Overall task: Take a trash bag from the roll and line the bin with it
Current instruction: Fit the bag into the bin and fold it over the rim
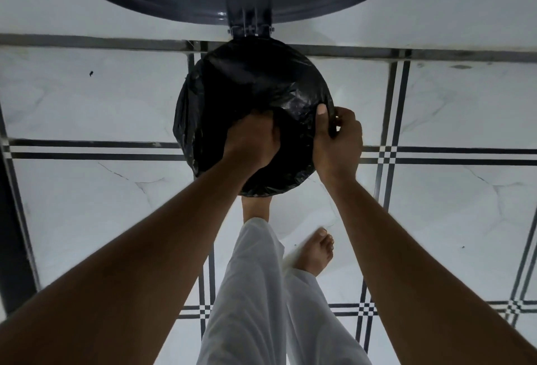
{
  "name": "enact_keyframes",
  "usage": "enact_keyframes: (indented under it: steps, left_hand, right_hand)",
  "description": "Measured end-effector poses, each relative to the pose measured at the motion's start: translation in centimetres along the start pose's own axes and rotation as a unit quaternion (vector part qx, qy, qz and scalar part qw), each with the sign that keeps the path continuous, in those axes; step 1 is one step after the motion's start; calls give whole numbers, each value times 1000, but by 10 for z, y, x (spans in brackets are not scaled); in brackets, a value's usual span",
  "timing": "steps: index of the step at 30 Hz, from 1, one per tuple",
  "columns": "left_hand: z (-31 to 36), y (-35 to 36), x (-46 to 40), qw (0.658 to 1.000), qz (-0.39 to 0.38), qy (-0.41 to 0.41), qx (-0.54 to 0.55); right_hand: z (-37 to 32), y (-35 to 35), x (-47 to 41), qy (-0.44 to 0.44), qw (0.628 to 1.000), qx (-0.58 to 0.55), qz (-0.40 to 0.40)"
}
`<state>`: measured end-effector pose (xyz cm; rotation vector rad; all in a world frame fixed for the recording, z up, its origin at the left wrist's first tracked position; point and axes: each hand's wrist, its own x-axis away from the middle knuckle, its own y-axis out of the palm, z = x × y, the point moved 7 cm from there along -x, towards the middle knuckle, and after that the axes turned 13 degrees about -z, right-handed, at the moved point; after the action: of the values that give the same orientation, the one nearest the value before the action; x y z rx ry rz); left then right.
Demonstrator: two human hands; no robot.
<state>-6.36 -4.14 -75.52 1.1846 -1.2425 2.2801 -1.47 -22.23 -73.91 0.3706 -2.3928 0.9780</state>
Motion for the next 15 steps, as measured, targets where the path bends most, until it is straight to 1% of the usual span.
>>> enact_keyframes:
  steps: [2,4,7,9,13,15]
  left_hand:
    - [-14,24,-19,995,-92,-42,11]
    - [-24,39,-32,983,-172,-59,30]
    - [-25,52,-46,977,-208,-47,-6]
    - [-22,53,-44,980,-195,-40,-23]
    - [-10,33,-12,993,-113,-19,-32]
    - [-6,23,6,997,-70,-5,-15]
  right_hand:
    - [4,5,-1,-15,1000,17,6]
    - [5,8,0,-29,999,28,13]
    - [4,9,0,-30,999,21,18]
    - [-1,7,1,-28,999,16,16]
    - [-18,2,7,-37,998,53,16]
    - [-28,2,8,-51,994,95,8]
